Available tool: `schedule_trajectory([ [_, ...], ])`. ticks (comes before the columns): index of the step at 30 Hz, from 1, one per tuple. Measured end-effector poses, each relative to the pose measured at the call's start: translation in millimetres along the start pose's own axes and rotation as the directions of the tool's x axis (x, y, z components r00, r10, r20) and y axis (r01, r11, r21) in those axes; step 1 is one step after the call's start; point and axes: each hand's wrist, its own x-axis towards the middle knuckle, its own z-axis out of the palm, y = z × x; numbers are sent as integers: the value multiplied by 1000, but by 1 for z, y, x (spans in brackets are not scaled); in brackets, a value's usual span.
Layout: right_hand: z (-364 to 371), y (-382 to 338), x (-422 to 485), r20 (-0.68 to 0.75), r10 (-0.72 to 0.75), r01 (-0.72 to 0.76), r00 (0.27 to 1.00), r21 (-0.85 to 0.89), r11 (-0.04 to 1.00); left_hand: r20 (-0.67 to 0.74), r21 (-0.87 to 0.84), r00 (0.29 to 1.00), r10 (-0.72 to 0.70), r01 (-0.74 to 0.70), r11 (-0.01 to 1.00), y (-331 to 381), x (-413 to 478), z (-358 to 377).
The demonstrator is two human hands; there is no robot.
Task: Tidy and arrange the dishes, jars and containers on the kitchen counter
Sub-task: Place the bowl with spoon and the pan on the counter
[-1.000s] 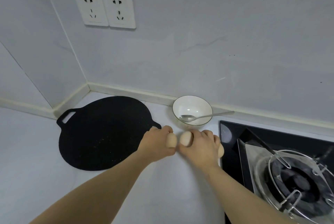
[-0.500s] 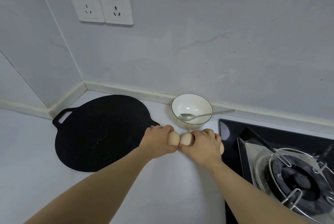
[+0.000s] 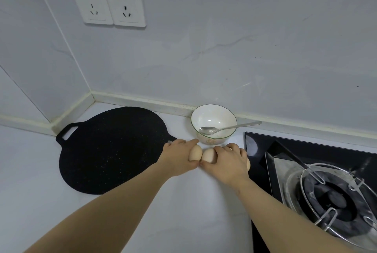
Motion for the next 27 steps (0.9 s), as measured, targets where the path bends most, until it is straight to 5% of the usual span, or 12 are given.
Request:
schedule_trajectory([
  [27,-21,-24,-71,-89,113,-76,990,339,938,-139,-113,988,-60,44,993,-2,-78,-21],
])
